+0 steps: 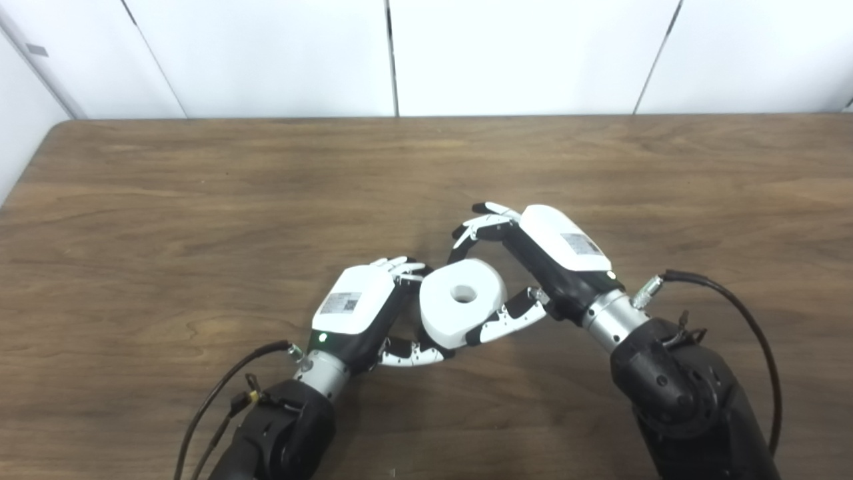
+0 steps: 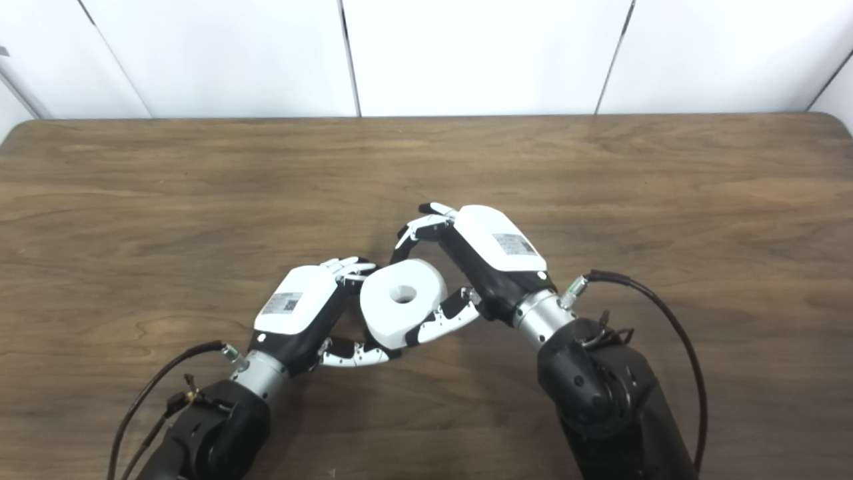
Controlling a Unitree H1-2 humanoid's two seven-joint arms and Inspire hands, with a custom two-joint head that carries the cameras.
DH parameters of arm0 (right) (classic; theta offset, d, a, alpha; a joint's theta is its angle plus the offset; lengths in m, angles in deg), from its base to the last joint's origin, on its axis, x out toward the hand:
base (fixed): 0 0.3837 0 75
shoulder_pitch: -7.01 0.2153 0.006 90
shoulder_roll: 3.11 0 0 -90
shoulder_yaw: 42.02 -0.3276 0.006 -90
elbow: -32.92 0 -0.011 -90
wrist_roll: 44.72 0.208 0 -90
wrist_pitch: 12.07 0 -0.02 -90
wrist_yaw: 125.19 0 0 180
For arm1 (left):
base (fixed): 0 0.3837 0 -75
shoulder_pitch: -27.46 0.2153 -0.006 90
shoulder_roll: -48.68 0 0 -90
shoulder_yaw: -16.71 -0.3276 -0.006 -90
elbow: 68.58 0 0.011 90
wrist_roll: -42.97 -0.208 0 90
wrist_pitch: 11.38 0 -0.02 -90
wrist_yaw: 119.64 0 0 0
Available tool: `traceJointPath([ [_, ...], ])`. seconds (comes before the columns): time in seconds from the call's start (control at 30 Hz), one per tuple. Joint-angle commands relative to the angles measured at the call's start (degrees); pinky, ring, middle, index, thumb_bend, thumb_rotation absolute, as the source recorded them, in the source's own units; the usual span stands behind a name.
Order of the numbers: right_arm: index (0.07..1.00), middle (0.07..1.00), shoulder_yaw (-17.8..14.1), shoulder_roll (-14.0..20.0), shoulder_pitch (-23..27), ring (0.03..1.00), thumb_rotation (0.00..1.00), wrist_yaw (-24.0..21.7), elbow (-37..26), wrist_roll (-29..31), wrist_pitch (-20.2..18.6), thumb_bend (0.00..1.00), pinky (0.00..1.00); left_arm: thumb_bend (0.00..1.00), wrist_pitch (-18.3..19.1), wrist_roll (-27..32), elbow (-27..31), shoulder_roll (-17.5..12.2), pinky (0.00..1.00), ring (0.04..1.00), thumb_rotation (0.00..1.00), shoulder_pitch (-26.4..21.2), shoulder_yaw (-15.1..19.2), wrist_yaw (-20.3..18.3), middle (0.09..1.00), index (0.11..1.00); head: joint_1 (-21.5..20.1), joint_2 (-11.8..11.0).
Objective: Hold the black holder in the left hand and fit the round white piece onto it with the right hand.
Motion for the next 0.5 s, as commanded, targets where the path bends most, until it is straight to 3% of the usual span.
traceJointPath([
  [0.0,0.491,0.789,0.5,0.4,1.4,0.93,0.15,-1.5,-1.5,-0.8,0.2,0.52,0.89,0.52,0.1,-1.4,-0.2,-0.1,0.89,0.892,0.05,0.1,-1.3,-2.7,0.829,0.488,0.0,0.1],
  [0.03,0.492,0.794,0.7,0.6,1.5,0.932,0.16,-1.9,-1.6,-1.2,0.1,0.52,0.9,0.52,0.1,-1.4,-0.2,-0.1,0.89,0.892,0.05,0.1,-1.3,-2.7,0.829,0.488,0.0,0.1],
  [0.1,0.607,0.815,1.0,1.0,1.8,0.948,0.32,-3.3,-1.7,-2.2,-0.3,0.84,0.94,0.52,0.0,-1.1,-0.3,0.0,0.89,0.892,0.05,0.1,-1.2,-2.5,0.829,0.488,-0.1,0.1],
  [0.17,0.672,0.842,1.2,1.3,2.2,0.966,0.39,-5.1,-2.1,-3.3,-1.1,0.94,0.98,0.52,-0.2,-1.0,-0.4,-0.1,0.89,0.892,0.05,0.1,-1.2,-2.3,0.829,0.488,-0.1,0.0],
  [0.3,0.767,0.9,1.3,1.3,2.4,0.989,0.46,-6.9,-2.5,-5.1,-1.5,1.0,1.0,0.52,-0.3,-1.2,-0.3,-0.2,0.89,0.89,0.05,0.1,-1.3,-2.4,0.828,0.488,-0.1,0.0],
  [0.47,0.772,0.939,1.2,1.1,2.3,1.0,0.47,-7.4,-2.6,-6.4,-1.2,1.0,1.0,0.52,-0.2,-1.5,-0.4,-0.3,0.89,0.889,0.05,0.1,-1.4,-2.4,0.826,0.489,-0.1,0.0],
])
